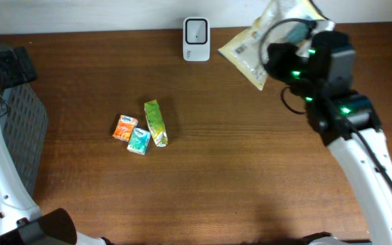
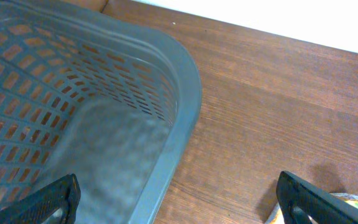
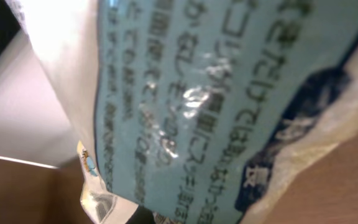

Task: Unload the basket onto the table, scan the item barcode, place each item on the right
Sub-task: 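Raise the bag with the right gripper toward the white scanner, then carry the yellow bag right and drop it on the table's right side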

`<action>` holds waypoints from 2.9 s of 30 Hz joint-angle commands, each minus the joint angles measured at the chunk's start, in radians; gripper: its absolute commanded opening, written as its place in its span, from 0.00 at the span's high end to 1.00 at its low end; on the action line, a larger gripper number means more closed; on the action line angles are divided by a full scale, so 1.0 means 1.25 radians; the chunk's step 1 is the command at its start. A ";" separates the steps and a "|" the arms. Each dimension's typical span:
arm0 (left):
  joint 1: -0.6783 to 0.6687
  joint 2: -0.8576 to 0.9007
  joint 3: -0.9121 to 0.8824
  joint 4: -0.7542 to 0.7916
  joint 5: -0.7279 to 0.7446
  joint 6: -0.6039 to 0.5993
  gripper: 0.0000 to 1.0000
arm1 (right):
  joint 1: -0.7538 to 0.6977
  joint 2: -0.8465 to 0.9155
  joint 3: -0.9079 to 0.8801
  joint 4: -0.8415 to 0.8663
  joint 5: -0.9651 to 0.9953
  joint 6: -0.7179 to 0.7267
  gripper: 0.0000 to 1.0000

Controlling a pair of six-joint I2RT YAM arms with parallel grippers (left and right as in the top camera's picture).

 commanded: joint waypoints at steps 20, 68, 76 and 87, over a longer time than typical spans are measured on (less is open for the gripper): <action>0.003 -0.004 0.009 0.001 -0.003 0.008 0.01 | 0.239 0.813 0.324 0.932 0.492 -1.653 0.96; 0.003 -0.004 0.009 0.001 -0.003 0.008 0.01 | 0.162 0.352 0.331 0.250 -0.026 -0.547 0.96; 0.003 -0.004 0.009 0.001 -0.003 0.008 0.01 | -0.231 0.269 0.331 -0.344 -0.447 -0.439 0.96; 0.003 -0.004 0.009 0.001 -0.003 0.008 0.01 | -0.592 0.617 0.234 -0.458 -0.306 -0.364 0.96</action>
